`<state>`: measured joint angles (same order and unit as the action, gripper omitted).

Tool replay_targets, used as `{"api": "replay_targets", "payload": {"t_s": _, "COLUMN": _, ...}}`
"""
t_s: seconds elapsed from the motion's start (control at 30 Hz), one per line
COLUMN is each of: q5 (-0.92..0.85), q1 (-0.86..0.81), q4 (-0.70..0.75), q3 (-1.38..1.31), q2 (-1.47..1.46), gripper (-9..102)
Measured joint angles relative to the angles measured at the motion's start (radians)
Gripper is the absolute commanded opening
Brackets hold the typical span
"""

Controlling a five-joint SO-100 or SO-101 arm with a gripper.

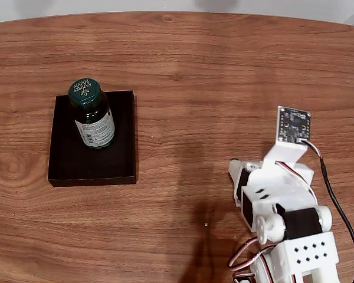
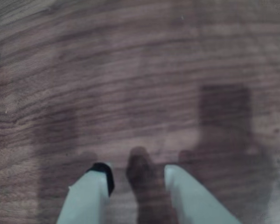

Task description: Pick up the pill bottle and place it in the black box.

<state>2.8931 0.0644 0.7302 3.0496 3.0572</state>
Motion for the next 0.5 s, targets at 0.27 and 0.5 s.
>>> {"api": "replay_targets", "payload": {"t_s": 0.27, "q5": -0.104, "q1": 0.003, "q4": 0.169, "q3": 0.0, "q2": 0.112, "gripper": 1}}
{"api": "replay_targets", "payload": {"t_s": 0.5, "q5": -0.181, "q1": 0.003, "q4": 0.299, "q3": 0.0, "q2": 0.172, "gripper": 0}}
